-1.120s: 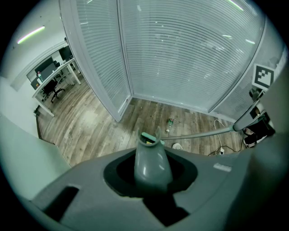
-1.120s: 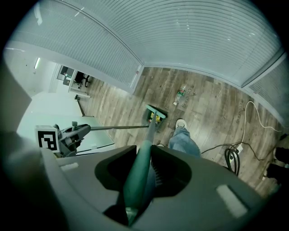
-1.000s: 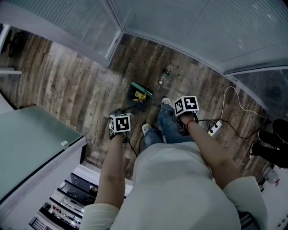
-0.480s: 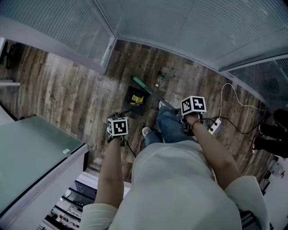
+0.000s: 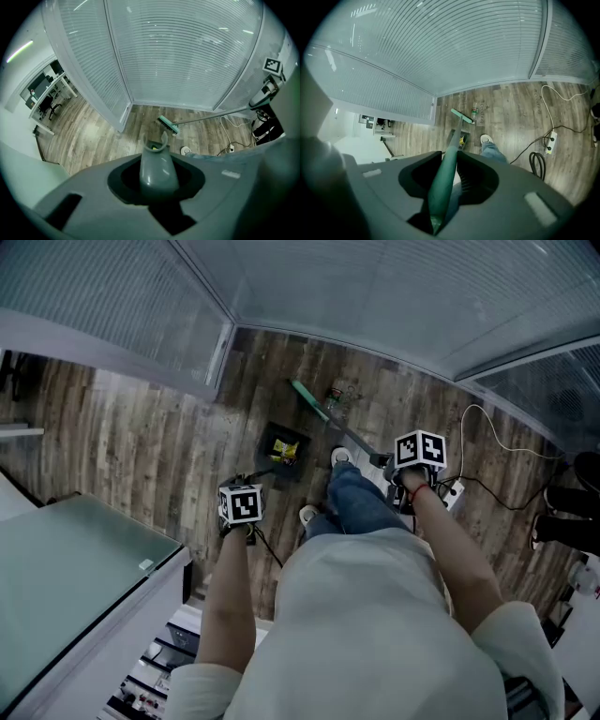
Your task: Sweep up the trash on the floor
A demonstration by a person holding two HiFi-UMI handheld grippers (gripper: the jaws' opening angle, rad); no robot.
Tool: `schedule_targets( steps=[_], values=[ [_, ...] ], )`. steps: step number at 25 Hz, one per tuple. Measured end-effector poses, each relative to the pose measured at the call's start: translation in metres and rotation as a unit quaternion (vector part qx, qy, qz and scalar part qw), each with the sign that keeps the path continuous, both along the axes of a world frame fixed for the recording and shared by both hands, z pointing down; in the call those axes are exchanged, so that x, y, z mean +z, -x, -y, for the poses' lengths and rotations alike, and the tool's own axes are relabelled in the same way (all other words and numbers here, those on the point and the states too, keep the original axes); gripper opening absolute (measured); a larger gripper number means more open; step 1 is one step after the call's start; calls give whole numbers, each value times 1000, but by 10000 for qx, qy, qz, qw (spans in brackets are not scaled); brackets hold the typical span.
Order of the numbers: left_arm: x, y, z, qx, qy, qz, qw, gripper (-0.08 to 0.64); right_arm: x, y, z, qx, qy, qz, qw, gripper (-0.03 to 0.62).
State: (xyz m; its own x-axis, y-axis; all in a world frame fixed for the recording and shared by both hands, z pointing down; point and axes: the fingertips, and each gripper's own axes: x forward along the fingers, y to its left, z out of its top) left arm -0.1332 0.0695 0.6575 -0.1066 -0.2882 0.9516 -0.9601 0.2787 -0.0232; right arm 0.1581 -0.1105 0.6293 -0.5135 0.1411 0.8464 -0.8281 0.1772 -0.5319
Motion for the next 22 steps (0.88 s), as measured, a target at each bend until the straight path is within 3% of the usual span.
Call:
schedule_targets(
  steps=[10, 22],
  values=[
    [-4, -4, 13, -128, -122, -72, 9998, 92, -5, -11, 39, 407, 75, 156, 9990, 110],
    [-14, -19, 64, -116, -315, -49, 9994, 92, -10, -19, 72, 829, 348, 497, 9947, 110]
  ],
)
